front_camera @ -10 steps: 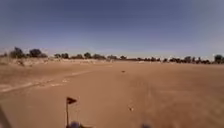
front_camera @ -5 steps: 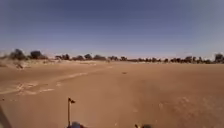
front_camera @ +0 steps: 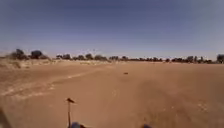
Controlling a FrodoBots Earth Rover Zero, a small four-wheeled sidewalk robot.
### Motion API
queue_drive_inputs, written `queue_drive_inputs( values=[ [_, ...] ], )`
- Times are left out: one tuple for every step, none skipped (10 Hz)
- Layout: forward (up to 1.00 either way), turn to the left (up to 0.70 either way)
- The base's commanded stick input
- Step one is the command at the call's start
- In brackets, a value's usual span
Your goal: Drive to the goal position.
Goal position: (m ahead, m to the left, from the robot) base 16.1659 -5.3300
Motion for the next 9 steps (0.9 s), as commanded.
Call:
queue_drive_inputs(
  values=[
    [0.70,0.00],
    [0.70,0.00],
    [0.70,0.00],
    [0.70,0.00],
    [0.70,0.00],
    [0.70,0.00],
    [0.70,0.00],
    [0.70,0.00],
    [0.70,0.00]
  ],
)
